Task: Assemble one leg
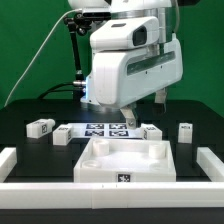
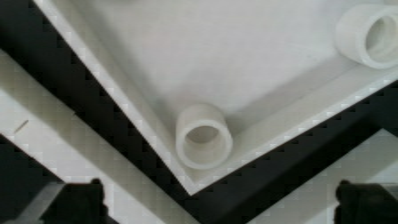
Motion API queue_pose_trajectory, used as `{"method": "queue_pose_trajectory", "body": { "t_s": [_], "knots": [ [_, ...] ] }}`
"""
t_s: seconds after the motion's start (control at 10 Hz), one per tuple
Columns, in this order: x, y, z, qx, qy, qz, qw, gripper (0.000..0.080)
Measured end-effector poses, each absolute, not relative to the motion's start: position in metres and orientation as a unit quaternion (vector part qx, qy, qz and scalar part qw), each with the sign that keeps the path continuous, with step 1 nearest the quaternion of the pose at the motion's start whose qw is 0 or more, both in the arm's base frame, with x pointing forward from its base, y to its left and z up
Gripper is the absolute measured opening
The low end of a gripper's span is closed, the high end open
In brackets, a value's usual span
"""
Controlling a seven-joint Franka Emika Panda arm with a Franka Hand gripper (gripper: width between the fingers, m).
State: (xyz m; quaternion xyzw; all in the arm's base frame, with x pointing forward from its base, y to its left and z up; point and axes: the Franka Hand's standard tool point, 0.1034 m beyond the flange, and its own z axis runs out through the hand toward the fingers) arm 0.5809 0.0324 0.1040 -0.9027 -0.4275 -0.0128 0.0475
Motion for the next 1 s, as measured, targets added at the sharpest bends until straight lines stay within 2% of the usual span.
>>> {"method": "queue_pose_trajectory", "body": {
  "t_s": [0.7, 0.8, 1.0],
  "knots": [
    [0.581, 0.032, 0.104, -0.902, -0.428, -0.012, 0.047, 0.0649],
    [0.58, 0.031, 0.103, -0.893, -0.449, -0.022, 0.04, 0.0649],
    [0.557, 0.028, 0.093, -0.856, -0.515, -0.054, 0.009, 0.0649]
  ]
}}
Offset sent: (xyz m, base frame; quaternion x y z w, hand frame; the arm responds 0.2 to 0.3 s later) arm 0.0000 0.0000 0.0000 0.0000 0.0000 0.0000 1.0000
